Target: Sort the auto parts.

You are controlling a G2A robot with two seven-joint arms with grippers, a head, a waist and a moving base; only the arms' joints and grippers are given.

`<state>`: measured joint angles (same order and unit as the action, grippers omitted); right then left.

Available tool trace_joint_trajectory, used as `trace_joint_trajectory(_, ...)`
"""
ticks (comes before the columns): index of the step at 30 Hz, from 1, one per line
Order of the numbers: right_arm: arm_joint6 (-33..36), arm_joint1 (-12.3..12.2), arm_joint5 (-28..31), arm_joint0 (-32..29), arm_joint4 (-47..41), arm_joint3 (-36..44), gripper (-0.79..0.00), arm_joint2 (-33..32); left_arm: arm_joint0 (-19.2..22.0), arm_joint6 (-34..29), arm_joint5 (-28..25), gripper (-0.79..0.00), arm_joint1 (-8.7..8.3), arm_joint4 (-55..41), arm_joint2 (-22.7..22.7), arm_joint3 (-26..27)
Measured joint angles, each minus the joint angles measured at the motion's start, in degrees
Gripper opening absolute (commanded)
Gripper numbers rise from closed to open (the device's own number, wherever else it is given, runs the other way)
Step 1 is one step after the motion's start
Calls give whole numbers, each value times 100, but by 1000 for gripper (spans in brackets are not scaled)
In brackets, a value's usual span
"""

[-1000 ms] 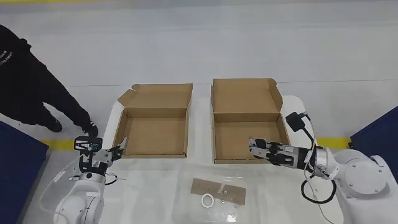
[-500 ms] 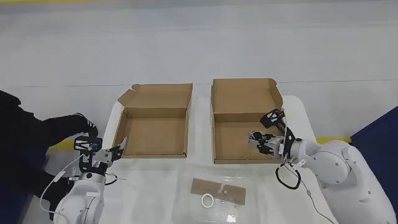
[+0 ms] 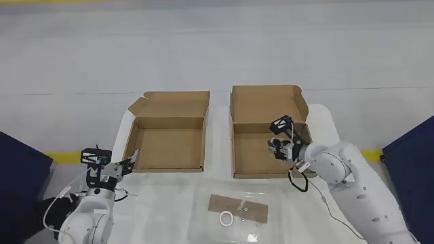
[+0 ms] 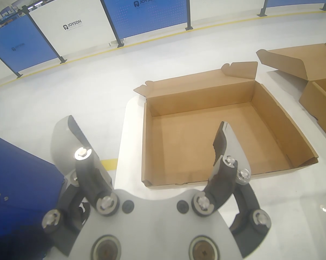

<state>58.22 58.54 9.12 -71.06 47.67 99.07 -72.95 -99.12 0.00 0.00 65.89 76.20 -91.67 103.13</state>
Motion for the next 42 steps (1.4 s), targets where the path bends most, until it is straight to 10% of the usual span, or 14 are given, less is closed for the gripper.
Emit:
trace_joint_trajectory(18,325,119,-1607,207,1770,-594,-785,661,0,0,0,0,0,0,0,0)
trace_joint_trajectory(42,-135,298,-2556,332,1865,-1381,-785,704,0,0,0,0,0,0,0,0)
